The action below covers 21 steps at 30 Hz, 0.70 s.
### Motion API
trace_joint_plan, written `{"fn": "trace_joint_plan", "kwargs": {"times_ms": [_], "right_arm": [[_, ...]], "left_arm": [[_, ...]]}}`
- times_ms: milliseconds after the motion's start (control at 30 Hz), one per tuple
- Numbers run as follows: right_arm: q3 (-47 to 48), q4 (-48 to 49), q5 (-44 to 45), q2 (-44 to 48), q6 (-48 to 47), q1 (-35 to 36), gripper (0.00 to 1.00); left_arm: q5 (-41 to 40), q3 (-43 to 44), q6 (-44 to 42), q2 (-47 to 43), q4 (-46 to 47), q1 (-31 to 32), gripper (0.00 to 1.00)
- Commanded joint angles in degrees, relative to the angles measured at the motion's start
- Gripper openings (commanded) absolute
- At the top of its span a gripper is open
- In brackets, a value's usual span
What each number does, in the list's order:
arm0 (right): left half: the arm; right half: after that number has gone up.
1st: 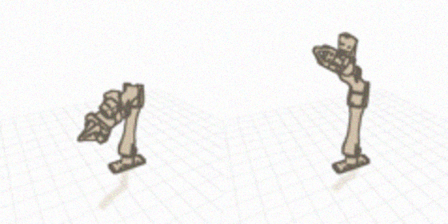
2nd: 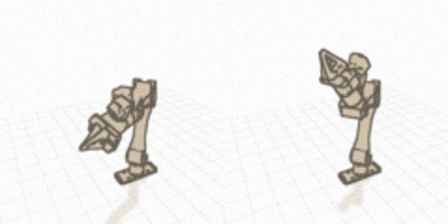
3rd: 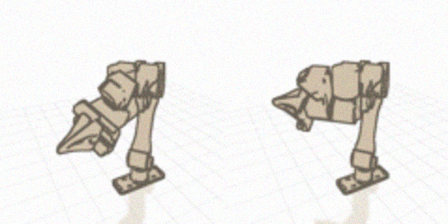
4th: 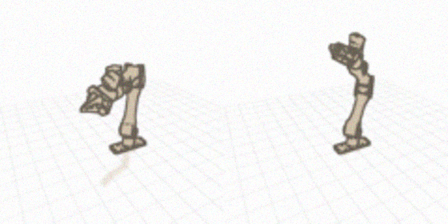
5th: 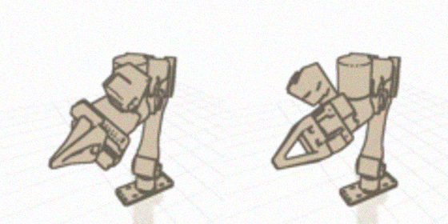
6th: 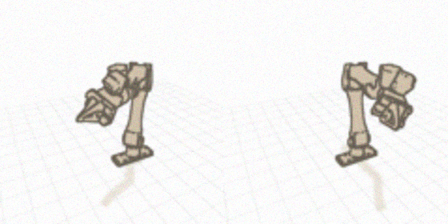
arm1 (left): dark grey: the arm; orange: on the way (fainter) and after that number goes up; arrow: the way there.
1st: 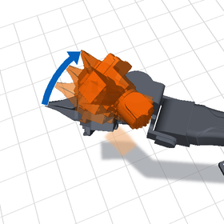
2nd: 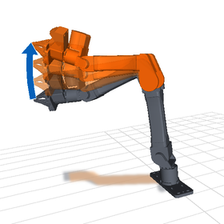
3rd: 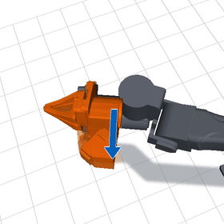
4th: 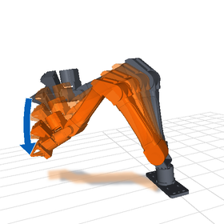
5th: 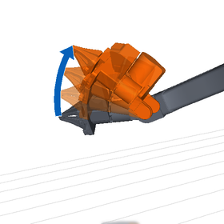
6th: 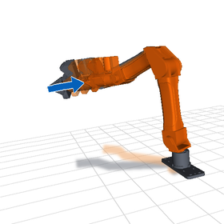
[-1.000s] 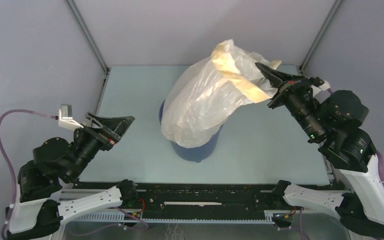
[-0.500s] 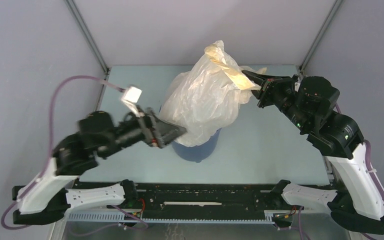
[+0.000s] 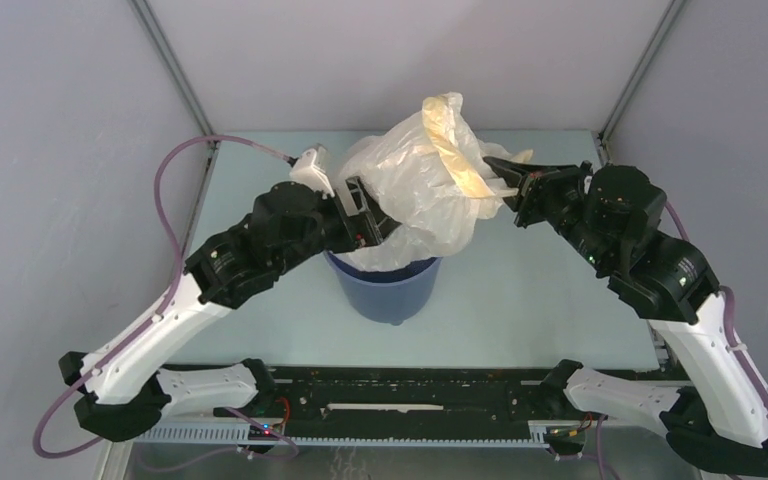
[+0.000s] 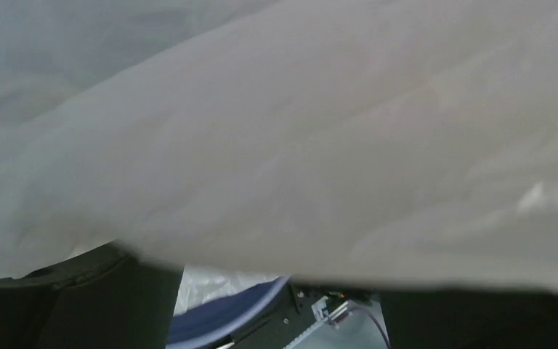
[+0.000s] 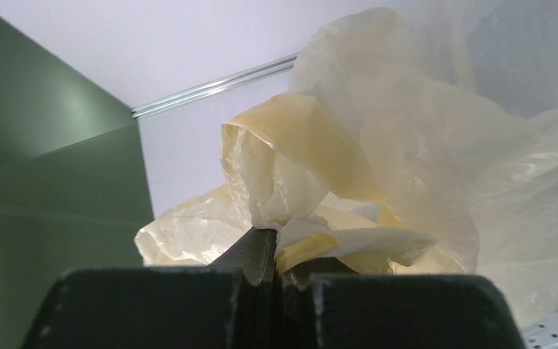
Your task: Put the trash bags into the trash bin
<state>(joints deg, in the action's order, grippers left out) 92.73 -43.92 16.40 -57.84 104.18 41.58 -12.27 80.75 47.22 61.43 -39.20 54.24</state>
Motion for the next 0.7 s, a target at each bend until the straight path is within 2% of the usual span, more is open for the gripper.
{"fn": "trace_joint_plan", "kwargs": {"times_ms": [0,167,267,333,433,567,667], "right_arm": [[-3.68,1.03,1.45,1.50,-3.67,-0.86,0.00],[-7.54,3.69,-1.01,1.73,-9.65,-1.78,0.00],[-7.44,5.95,-2.99,1.14,-15.54,-1.70,0.00],[-7.43,5.86,-4.19,1.18,-19.41,-1.64,0.00],[-9.13,6.63,-6.95,3.11,-28.73,-2.16,0.00],[-10.46,9.32,-20.97,6.08,-43.91,-7.60,0.00],[-11.68,12.67,-40.66,6.52,-51.18,-17.09,0.00]], "left_arm": [[-0.32,2.11,1.62,1.74,-4.64,-4.91,0.94],[4.68,-0.57,-0.13,6.85,-5.94,-8.61,0.93],[6.37,-1.11,-0.60,9.04,-7.11,-8.67,0.88],[7.16,-2.38,-0.11,7.91,-6.73,-8.34,0.87],[7.49,-4.42,-1.81,2.85,-4.69,-7.40,0.92],[12.72,-9.31,-5.16,-8.03,-2.17,-7.20,0.97],[14.92,-16.16,-5.31,-17.50,-1.36,-7.16,0.95]]}}
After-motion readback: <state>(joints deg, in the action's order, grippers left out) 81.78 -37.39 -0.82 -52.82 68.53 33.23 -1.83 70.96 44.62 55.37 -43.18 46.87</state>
